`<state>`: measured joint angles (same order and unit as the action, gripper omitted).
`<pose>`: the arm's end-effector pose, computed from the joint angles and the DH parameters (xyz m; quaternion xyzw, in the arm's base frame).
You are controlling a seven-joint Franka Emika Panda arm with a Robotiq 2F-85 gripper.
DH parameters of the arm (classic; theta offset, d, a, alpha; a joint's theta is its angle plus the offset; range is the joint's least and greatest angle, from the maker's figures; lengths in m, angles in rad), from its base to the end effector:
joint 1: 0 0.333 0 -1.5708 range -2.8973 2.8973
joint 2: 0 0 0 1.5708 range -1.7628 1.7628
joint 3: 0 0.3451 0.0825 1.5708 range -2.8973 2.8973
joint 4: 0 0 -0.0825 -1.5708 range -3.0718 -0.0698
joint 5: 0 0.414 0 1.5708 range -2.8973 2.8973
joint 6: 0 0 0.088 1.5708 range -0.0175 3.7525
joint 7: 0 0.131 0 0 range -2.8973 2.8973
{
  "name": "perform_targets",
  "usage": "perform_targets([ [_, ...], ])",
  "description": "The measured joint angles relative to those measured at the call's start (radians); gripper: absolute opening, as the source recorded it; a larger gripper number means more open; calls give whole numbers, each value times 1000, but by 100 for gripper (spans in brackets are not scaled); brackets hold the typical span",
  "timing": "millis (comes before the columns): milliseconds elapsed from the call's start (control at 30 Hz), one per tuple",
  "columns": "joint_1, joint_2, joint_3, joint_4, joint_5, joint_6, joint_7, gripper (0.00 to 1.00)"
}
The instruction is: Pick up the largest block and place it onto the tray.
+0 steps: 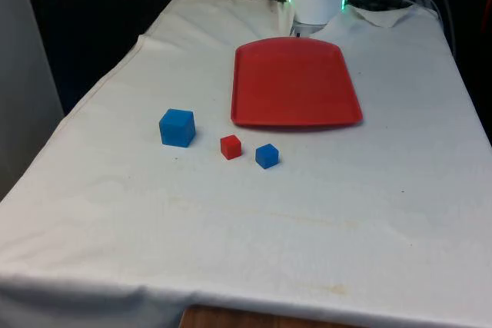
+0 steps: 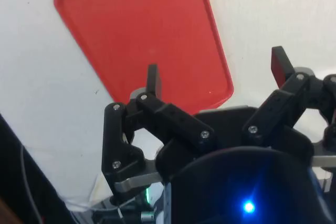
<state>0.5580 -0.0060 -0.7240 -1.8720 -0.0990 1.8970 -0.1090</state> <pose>0.5831 -0.1080 0.5084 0.9988 -0.0133 0.0084 0.0467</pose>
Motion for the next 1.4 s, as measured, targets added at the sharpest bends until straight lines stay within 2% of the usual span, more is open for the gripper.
perform_targets([
  [100, -1, 6, -2, -2, 1, 9, -1, 100],
  [300, -4, 54, -35, -36, 42, 90, -40, 100],
  [733, -9, 98, -91, -92, 106, 200, -124, 100],
  [833, -11, 117, -115, -108, 144, 233, -167, 100],
  [1000, -14, 145, -136, -113, 188, 253, -214, 100],
  [1067, -17, 167, -153, -118, 224, 268, -253, 100],
  [1167, -18, 174, -159, -120, 238, 273, -267, 100],
  [1300, -23, 206, -182, -123, 294, 291, -324, 100],
  [1400, -29, 242, -205, -123, 358, 303, -386, 100],
])
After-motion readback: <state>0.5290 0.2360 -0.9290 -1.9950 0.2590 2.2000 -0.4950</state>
